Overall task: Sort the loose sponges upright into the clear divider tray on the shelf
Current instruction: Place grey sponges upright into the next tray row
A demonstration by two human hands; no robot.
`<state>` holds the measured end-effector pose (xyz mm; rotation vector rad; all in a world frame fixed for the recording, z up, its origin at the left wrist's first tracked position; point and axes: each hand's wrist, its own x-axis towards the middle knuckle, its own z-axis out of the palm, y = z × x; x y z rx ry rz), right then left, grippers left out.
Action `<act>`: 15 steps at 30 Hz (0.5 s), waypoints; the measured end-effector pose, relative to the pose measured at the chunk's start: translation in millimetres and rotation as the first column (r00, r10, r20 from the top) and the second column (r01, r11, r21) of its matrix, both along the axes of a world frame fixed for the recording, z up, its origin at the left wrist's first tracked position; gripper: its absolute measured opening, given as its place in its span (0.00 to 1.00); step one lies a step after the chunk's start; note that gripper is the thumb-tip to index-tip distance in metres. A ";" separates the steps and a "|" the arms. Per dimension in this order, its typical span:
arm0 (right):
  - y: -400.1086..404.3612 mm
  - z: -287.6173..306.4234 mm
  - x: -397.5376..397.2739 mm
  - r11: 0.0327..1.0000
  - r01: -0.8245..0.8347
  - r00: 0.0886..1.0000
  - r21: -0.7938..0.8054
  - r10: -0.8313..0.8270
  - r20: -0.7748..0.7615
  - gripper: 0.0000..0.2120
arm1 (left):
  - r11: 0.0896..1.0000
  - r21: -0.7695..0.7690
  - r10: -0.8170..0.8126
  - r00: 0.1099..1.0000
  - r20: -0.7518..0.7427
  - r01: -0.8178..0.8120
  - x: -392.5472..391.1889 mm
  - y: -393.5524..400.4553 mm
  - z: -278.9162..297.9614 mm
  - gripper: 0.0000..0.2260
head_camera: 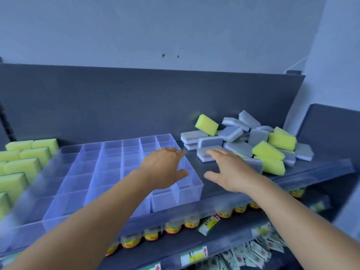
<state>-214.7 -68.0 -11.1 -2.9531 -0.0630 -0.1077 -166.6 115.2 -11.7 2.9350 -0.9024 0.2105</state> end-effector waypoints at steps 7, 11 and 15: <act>-74.6 -5.0 6.8 0.999 0.042 0.999 0.019 -0.042 0.025 0.33 | 1.000 0.011 0.003 0.999 -0.045 -0.002 16.5 -73.7 -4.1 0.27; -99.8 -10.9 15.8 0.997 0.065 0.997 0.047 -0.067 0.037 0.31 | 0.999 0.039 -0.012 0.997 -0.071 0.015 35.3 -100.1 -5.1 0.26; -113.1 -18.1 30.2 0.993 0.093 0.995 0.072 -0.095 0.033 0.30 | 0.998 0.068 -0.009 0.996 -0.085 0.014 62.4 -119.7 -8.4 0.26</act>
